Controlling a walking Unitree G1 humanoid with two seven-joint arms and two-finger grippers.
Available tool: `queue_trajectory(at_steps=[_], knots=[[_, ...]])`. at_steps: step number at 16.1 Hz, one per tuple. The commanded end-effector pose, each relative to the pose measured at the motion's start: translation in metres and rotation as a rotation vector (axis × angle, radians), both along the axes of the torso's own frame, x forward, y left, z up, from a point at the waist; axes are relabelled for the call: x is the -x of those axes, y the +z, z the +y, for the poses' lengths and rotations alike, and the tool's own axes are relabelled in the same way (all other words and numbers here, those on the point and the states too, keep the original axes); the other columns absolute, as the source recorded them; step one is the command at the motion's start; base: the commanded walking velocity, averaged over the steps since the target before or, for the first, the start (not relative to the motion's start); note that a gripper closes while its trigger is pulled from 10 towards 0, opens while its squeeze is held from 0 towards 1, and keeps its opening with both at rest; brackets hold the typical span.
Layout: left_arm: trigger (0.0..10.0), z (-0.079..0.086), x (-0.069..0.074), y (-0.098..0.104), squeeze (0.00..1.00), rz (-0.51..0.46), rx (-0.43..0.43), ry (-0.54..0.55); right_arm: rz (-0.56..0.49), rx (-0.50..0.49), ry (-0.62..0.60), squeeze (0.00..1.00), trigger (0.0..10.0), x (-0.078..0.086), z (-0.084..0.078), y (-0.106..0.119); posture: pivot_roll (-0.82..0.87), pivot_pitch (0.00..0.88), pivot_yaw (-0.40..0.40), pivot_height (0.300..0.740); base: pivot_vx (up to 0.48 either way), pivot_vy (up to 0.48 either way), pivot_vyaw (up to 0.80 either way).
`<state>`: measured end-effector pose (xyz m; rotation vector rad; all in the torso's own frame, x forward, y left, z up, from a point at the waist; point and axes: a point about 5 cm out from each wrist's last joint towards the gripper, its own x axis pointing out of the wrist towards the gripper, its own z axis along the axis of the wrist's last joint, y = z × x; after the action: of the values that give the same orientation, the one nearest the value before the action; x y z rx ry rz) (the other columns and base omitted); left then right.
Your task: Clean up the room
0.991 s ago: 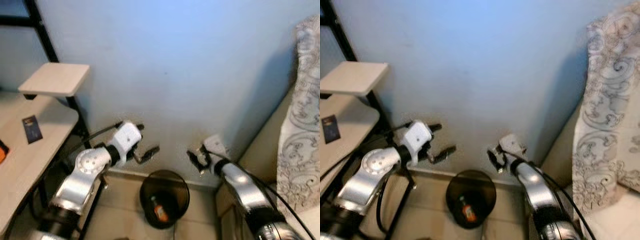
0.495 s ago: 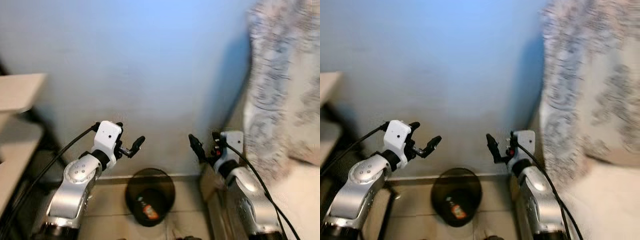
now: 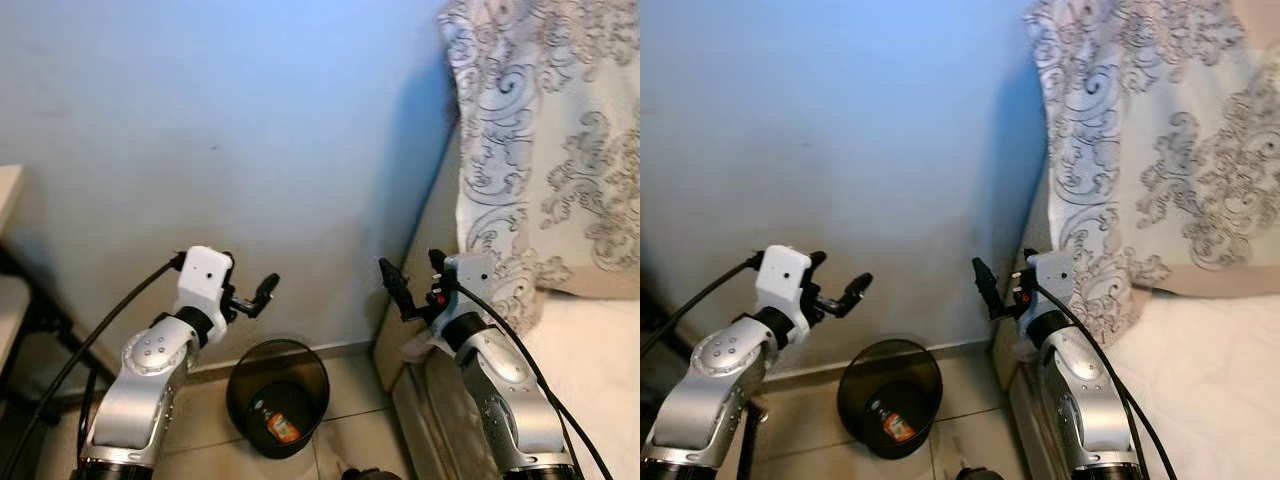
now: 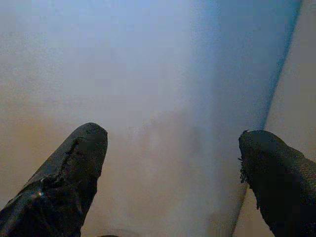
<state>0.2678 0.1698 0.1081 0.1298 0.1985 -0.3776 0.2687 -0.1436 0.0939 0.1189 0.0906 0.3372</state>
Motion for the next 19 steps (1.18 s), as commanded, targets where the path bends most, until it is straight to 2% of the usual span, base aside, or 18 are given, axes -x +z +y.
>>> queue_trajectory(at_steps=[1, 3, 7, 9, 19], knots=[[10.0, -0.001, -0.001, -0.001, 0.00, 0.014, 0.009, -0.001, -0.004, -0.022, -0.008, 1.00, 10.0, -0.002, -0.001, 0.005, -0.01, 0.000, -0.014, 0.740, 0.000, 0.000, -0.80], [10.0, -0.005, -0.002, -0.001, 0.00, 0.019, 0.006, -0.018, 0.018, -0.074, 0.006, 1.00, 10.0, -0.004, 0.003, 0.009, -0.03, 0.000, -0.005, 0.740, 0.000, 0.000, -0.79], [10.0, -0.011, -0.004, 0.000, 0.00, 0.004, 0.003, -0.027, 0.022, -0.080, 0.059, 1.00, 10.0, -0.004, 0.009, 0.010, -0.02, 0.000, -0.021, 0.740, 0.000, 0.000, -0.79], [10.0, -0.011, -0.005, 0.002, 0.00, -0.005, -0.002, -0.025, 0.055, -0.122, 0.064, 1.00, 10.0, -0.002, 0.012, 0.007, -0.02, 0.000, -0.021, 0.740, 0.000, 0.000, -0.78], [10.0, -0.014, -0.006, 0.003, 0.00, -0.014, -0.014, -0.051, 0.068, -0.132, 0.108, 1.00, 10.0, -0.001, 0.015, 0.009, -0.02, 0.000, -0.014, 0.740, 0.000, 0.000, -0.78]])
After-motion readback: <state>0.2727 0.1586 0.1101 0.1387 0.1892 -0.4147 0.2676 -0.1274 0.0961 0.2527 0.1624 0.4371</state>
